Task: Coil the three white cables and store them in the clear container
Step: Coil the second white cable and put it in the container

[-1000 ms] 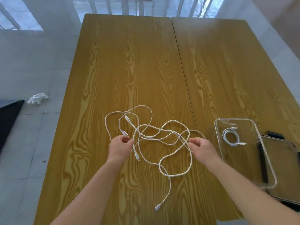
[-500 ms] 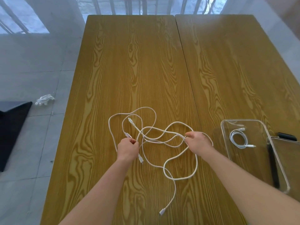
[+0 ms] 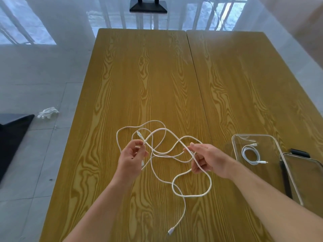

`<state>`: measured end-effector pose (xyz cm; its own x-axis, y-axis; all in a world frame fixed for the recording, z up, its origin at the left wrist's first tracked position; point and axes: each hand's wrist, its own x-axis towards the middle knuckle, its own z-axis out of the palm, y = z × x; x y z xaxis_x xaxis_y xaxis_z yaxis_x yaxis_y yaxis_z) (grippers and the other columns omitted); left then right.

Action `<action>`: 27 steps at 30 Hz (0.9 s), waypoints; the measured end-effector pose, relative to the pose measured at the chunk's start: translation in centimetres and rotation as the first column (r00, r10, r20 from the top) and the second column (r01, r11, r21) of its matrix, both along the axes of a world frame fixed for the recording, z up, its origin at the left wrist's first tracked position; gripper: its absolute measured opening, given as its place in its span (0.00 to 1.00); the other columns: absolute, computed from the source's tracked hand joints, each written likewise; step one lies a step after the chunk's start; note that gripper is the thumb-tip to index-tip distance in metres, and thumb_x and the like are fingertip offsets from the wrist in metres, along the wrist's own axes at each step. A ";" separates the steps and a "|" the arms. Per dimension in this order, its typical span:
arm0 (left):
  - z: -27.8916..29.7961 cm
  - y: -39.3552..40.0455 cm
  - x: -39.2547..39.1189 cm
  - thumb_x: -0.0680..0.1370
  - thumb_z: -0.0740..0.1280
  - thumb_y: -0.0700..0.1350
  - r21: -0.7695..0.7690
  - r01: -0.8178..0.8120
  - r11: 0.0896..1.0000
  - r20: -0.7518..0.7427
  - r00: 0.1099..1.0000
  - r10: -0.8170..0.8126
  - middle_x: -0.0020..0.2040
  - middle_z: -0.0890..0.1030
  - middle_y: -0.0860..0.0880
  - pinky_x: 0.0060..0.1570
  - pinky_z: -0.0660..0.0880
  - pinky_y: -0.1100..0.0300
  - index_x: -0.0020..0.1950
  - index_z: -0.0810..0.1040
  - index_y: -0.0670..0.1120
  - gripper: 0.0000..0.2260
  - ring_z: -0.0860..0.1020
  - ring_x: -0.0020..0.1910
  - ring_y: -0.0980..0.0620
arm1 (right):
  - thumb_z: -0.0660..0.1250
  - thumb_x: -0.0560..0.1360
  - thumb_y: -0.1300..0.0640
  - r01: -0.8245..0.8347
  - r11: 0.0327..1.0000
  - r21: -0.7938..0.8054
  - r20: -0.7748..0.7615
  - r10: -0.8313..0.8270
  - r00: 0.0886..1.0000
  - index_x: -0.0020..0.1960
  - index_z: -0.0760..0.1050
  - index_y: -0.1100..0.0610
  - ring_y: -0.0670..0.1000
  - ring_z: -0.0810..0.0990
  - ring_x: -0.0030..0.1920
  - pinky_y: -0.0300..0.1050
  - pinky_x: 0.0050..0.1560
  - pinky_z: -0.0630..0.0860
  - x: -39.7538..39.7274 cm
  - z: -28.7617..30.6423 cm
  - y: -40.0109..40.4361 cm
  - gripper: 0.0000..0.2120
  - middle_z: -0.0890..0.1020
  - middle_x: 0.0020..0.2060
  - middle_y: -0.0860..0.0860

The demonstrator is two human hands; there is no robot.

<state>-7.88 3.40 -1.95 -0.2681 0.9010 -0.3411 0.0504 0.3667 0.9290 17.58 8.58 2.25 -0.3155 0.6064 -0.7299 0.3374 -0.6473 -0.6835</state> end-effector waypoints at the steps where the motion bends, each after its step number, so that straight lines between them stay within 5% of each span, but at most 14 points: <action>1: 0.5 0.0 0.1 0.81 0.65 0.43 0.020 0.006 1.000 0.033 0.999 -0.007 0.40 0.82 0.46 0.41 0.79 0.60 0.50 0.79 0.51 0.04 0.82 0.39 0.49 | 0.59 0.82 0.45 0.005 1.000 -0.005 -0.042 -0.005 0.999 0.61 0.78 0.56 0.59 0.83 0.42 0.54 0.49 0.81 -0.1 0.4 0.0 0.17 0.83 0.39 0.61; 4: 2.3 0.1 0.4 0.81 0.65 0.41 0.067 0.010 0.998 0.147 0.989 -0.019 0.37 0.81 0.48 0.43 0.80 0.57 0.50 0.79 0.49 0.04 0.83 0.38 0.50 | 0.60 0.82 0.46 0.006 0.998 0.055 -0.115 0.000 0.993 0.63 0.77 0.56 0.58 0.83 0.42 0.52 0.46 0.81 -0.7 2.1 -0.2 0.17 0.84 0.43 0.60; 10: 5.1 -0.1 1.1 0.81 0.65 0.39 0.139 0.004 0.990 0.285 0.958 -0.044 0.26 0.70 0.51 0.23 0.69 0.65 0.46 0.79 0.47 0.07 0.68 0.22 0.56 | 0.66 0.74 0.42 0.143 0.976 0.161 -0.246 -0.101 0.964 0.63 0.76 0.55 0.56 0.81 0.38 0.52 0.42 0.81 -1.4 5.1 -0.6 0.23 0.82 0.41 0.59; 15: 6.4 -0.3 1.4 0.81 0.65 0.38 0.139 0.086 0.987 0.320 0.939 -0.127 0.26 0.71 0.54 0.20 0.63 0.67 0.50 0.80 0.43 0.05 0.65 0.20 0.59 | 0.66 0.75 0.43 0.026 0.954 0.297 -0.224 0.043 0.974 0.57 0.78 0.57 0.53 0.77 0.32 0.46 0.37 0.75 -2.1 8.0 -1.1 0.20 0.81 0.34 0.55; 19: 7.3 -0.9 1.6 0.82 0.64 0.42 0.112 0.100 0.989 0.330 0.935 -0.132 0.33 0.76 0.48 0.24 0.67 0.63 0.52 0.81 0.44 0.06 0.69 0.25 0.56 | 0.61 0.83 0.55 -0.037 0.878 0.477 -0.129 0.111 0.985 0.50 0.82 0.58 0.50 0.69 0.25 0.38 0.31 0.71 -4.0 10.1 -2.4 0.12 0.74 0.25 0.53; 23: 8.1 -1.8 2.5 0.83 0.60 0.49 0.066 0.058 0.996 0.431 0.899 -0.081 0.43 0.83 0.47 0.36 0.76 0.55 0.58 0.81 0.47 0.12 0.79 0.40 0.51 | 0.62 0.83 0.58 0.149 0.820 0.552 -0.193 -0.049 0.980 0.47 0.83 0.58 0.50 0.65 0.23 0.41 0.26 0.67 -5.8 10.5 -4.0 0.12 0.71 0.24 0.53; 27: 9.0 -3.1 3.0 0.84 0.56 0.53 0.077 0.077 0.994 0.495 0.862 -0.106 0.50 0.85 0.46 0.41 0.78 0.54 0.62 0.80 0.52 0.15 0.81 0.48 0.49 | 0.62 0.82 0.59 0.394 0.799 0.455 -0.367 -0.235 0.900 0.46 0.82 0.59 0.47 0.63 0.21 0.39 0.21 0.64 -7.1 11.0 -5.3 0.12 0.70 0.23 0.51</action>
